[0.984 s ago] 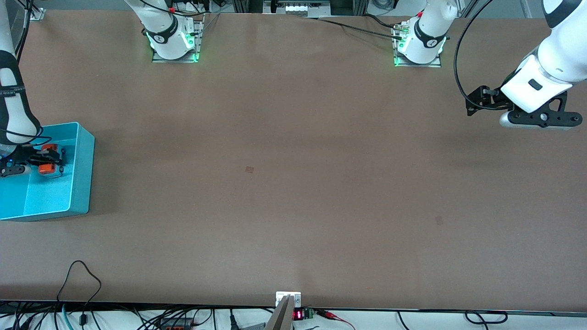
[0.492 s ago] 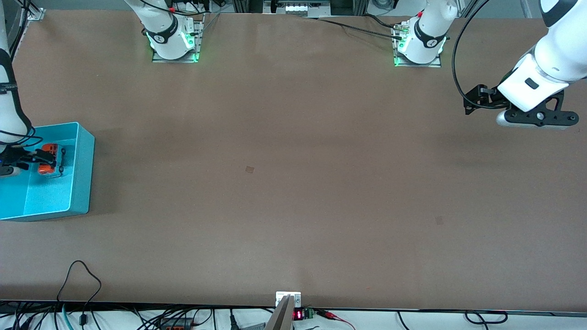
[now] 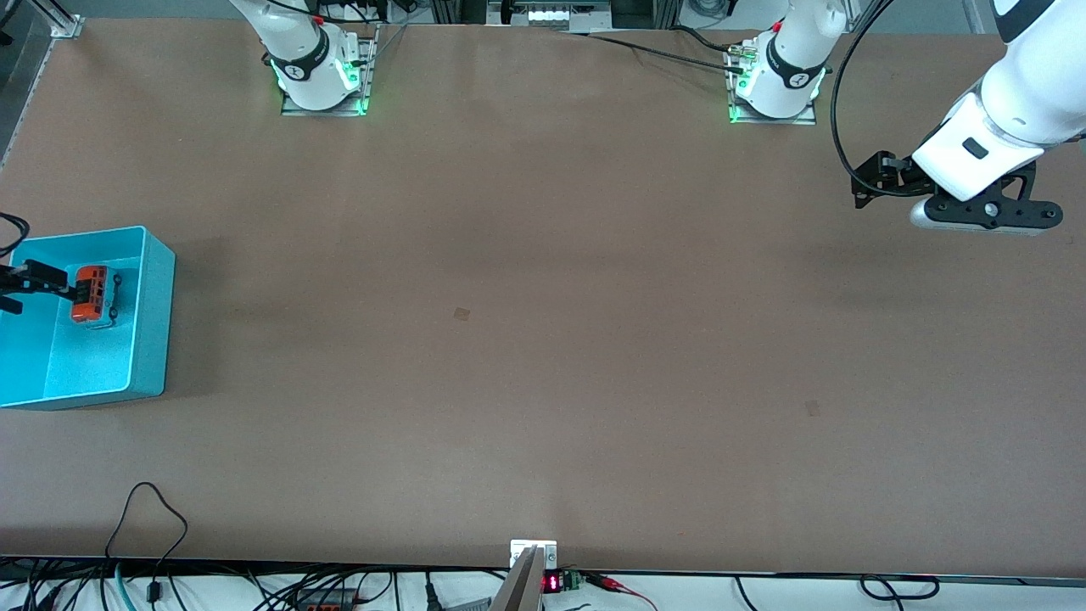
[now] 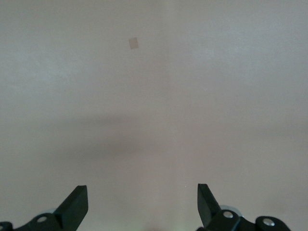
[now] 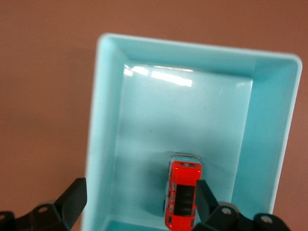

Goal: Wind up bus and store in blue box

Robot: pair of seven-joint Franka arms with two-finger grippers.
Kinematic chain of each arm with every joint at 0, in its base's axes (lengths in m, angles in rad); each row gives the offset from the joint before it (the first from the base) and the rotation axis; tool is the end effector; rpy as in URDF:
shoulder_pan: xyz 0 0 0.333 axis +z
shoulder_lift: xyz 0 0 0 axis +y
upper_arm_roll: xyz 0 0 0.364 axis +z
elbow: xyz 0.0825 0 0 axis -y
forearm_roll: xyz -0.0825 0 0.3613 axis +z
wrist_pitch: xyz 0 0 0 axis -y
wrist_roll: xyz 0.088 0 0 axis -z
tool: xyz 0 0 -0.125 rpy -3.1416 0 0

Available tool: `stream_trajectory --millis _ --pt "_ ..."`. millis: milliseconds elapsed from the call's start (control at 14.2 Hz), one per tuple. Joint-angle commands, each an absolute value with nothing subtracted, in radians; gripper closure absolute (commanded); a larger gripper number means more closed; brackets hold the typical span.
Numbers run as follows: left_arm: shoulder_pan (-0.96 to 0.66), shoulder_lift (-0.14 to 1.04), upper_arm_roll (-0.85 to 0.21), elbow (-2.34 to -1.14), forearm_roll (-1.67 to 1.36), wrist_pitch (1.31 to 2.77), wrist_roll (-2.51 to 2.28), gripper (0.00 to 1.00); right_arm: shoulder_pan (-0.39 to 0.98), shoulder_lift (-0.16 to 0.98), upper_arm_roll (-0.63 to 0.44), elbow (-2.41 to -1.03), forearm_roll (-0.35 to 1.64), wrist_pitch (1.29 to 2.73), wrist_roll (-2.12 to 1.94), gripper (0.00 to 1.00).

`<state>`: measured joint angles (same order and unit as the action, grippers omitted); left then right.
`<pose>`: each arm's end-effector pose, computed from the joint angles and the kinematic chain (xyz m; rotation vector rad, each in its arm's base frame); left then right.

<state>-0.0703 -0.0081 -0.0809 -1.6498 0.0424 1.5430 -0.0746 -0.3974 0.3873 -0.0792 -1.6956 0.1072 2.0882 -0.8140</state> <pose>0.5159 -0.0733 0.6214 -3.0820 0.1195 0.1439 0.5906 -0.2902 0.4100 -3.0617 -0.4480 -0.0677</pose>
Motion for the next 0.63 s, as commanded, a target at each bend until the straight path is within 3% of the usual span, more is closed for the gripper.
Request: stream_trajectory --millis 0,211,562 --pt "-0.071 -0.018 -0.081 -1.641 0.029 1.523 -0.086 0.00 -0.362 0.327 -0.069 -1.681 0.062 1.994 -0.764 0.00" --pt "-0.071 -0.018 -0.081 -1.640 0.029 1.523 -0.086 0.00 -0.296 0.261 -0.066 -1.666 0.009 1.883 -0.607 0.00" --pt "-0.071 -0.018 -0.081 -1.640 0.029 1.522 -0.086 0.00 -0.261 0.198 0.037 -1.554 -0.034 1.600 -0.370 0.00"
